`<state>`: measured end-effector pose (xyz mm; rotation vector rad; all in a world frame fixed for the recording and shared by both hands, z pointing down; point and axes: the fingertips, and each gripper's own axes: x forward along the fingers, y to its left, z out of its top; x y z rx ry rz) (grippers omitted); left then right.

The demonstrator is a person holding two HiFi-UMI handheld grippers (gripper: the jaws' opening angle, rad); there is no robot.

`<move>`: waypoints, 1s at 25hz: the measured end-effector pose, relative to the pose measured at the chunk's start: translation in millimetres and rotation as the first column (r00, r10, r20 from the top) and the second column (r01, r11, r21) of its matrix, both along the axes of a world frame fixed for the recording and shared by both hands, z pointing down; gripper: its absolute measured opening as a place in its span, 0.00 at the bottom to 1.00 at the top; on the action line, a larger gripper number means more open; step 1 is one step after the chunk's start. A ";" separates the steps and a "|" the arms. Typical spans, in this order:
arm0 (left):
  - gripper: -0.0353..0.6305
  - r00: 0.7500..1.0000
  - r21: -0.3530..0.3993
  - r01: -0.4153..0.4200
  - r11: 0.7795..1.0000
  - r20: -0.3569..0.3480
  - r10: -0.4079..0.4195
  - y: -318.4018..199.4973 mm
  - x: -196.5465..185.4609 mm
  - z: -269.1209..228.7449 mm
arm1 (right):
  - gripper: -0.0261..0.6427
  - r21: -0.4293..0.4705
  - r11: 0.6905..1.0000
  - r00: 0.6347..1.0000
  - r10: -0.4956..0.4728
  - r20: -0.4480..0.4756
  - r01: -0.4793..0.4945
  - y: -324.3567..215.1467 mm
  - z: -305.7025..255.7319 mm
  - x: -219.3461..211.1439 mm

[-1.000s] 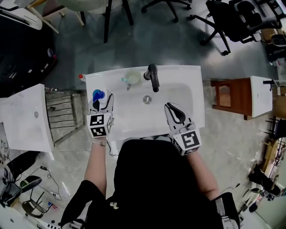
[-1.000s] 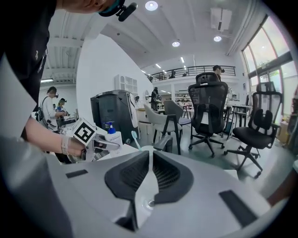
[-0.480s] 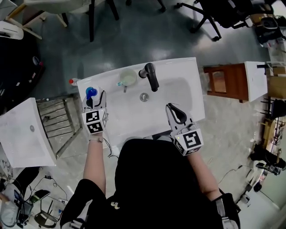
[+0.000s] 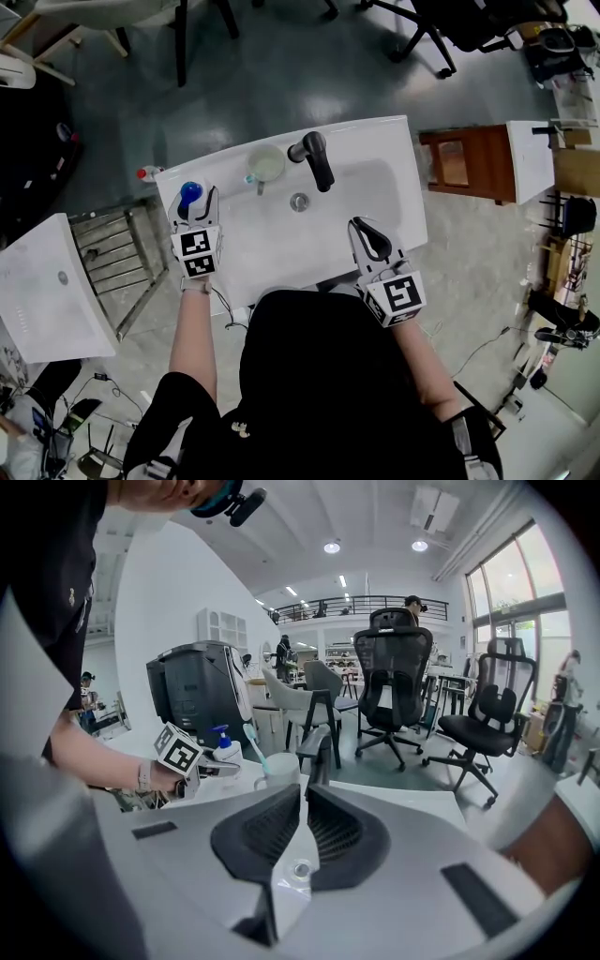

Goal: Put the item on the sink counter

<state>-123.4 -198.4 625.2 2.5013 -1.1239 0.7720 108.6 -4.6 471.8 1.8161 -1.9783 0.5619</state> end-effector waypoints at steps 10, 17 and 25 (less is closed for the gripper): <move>0.39 0.998 0.061 -0.003 0.998 0.064 -0.001 1.3 5.1 -0.6 | 0.10 0.005 1.000 1.000 -0.020 0.005 0.020 1.7 1.3 -1.5; 0.39 0.995 0.076 0.031 0.997 0.091 -0.038 11.3 -5.2 -8.2 | 0.10 0.022 0.999 0.999 -0.044 0.027 0.044 2.8 0.5 2.5; 0.39 0.988 0.110 0.087 0.990 0.119 -0.100 43.8 -12.8 -34.0 | 0.11 0.077 0.992 0.992 -0.106 0.069 0.101 7.6 -2.6 11.7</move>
